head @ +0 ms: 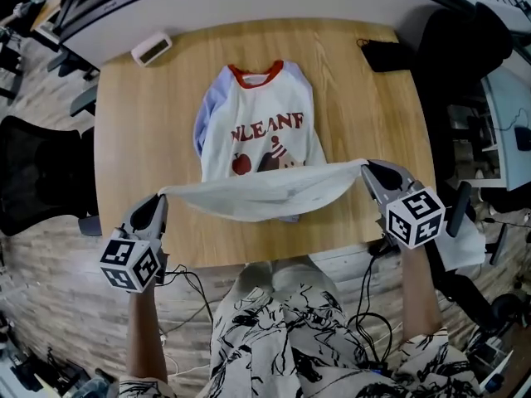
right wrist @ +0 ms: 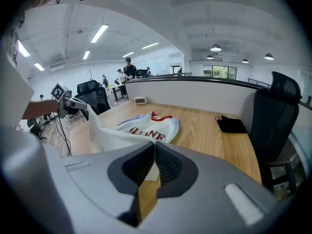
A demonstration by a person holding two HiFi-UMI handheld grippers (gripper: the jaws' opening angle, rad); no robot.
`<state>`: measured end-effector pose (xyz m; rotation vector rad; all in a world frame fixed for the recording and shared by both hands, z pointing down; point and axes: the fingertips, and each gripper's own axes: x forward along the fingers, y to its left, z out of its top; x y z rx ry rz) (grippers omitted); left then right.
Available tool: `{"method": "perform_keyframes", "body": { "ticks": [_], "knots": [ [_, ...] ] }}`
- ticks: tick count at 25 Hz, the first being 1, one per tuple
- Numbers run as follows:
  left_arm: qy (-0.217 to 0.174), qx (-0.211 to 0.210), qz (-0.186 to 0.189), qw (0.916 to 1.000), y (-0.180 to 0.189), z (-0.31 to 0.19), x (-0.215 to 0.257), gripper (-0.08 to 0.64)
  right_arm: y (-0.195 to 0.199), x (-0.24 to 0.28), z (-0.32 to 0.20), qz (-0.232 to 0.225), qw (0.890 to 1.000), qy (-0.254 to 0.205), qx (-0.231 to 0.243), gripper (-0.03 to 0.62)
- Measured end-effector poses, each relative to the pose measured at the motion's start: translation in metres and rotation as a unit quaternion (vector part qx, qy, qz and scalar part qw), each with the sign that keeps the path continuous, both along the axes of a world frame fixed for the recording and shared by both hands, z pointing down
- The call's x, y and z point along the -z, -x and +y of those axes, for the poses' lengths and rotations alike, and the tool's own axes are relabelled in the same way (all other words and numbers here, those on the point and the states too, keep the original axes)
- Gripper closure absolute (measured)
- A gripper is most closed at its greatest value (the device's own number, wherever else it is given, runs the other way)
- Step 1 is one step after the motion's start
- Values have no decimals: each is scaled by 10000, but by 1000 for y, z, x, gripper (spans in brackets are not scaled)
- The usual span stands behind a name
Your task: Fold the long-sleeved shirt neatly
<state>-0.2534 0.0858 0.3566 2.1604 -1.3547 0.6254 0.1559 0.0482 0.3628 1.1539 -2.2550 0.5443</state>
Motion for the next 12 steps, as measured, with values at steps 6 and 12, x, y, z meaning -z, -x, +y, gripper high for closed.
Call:
{"method": "perform_keyframes", "body": {
  "ticks": [6,12],
  "knots": [
    [144,140,-245,9995,2,-56,-16,546,-6,-11,-61,25,9999,21,126,571],
    [320,313,-387,9982,7,-105,-34,546,-7,-28,-113,63,9998,70,186,571]
  ]
}}
